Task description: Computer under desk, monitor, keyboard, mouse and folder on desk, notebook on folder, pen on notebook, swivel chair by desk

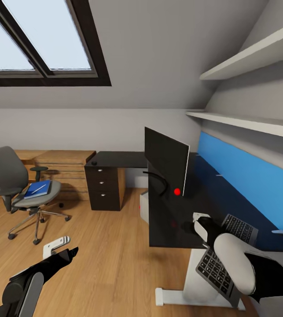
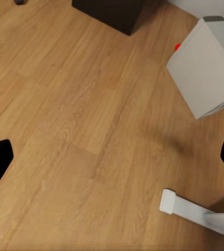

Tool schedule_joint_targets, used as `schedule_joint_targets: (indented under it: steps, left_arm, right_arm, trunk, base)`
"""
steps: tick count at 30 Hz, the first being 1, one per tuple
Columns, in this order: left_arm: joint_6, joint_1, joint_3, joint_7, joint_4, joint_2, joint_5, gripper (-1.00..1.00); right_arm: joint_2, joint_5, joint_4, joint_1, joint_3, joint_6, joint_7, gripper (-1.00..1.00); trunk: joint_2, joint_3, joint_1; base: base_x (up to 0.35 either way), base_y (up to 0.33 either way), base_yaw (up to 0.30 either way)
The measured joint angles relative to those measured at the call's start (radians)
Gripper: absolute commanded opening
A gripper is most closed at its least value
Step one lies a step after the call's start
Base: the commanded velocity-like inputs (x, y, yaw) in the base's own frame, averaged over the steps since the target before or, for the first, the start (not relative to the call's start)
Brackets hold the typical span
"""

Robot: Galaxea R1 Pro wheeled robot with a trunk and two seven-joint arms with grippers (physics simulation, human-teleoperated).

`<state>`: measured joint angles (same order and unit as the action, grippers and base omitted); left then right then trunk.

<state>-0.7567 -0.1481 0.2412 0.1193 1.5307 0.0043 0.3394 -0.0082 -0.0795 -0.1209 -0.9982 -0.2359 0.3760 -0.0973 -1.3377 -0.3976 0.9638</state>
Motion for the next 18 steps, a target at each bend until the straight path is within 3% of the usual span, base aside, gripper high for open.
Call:
schedule_joint_targets:
  steps: [18]
  left_arm:
    - [0.001, 0.000, 0.003, 0.001, -0.042, 0.003, 0.000, 1.00]
  right_arm:
    - [0.011, 0.001, -0.048, 0.000, -0.002, 0.002, -0.001, 1.00]
  trunk:
    - [0.126, 0.056, -0.069]
  base:
    - [0.000, 0.000, 0.000]
